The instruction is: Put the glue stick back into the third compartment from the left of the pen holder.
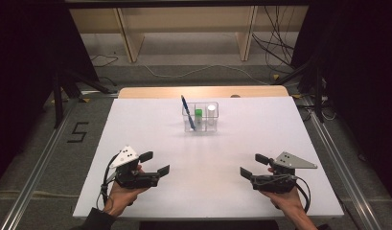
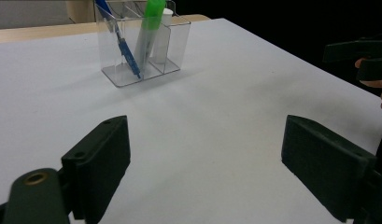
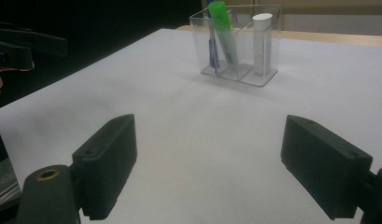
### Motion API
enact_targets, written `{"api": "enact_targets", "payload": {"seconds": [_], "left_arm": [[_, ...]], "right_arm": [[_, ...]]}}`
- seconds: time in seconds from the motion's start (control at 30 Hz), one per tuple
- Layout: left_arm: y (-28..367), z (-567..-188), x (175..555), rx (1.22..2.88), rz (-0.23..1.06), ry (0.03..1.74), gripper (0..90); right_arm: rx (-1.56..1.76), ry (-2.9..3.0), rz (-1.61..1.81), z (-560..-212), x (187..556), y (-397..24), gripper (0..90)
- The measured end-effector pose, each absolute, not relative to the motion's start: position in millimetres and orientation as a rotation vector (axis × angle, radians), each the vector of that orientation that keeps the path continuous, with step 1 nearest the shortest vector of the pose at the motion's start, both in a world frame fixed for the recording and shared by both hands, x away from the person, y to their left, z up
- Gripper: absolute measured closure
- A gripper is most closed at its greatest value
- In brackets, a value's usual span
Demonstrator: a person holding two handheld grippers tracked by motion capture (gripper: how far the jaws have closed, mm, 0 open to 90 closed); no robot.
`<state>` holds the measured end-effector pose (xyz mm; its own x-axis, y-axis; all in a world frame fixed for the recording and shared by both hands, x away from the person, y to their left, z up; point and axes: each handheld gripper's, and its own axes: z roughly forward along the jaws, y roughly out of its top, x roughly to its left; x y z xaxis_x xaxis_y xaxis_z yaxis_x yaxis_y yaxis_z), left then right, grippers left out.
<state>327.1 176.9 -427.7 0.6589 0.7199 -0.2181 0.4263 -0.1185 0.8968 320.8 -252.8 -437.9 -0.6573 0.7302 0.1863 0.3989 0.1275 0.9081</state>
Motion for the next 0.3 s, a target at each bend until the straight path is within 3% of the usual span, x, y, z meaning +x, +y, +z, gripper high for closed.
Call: {"api": "enact_targets", "payload": {"seconds": [0.3], "left_arm": [[176.9,-427.6,327.0,1.748,0.325,0.925,15.0]], "right_arm": [[1.092,2.100,1.541,-438.1,322.1,-253.1,19.0]]}}
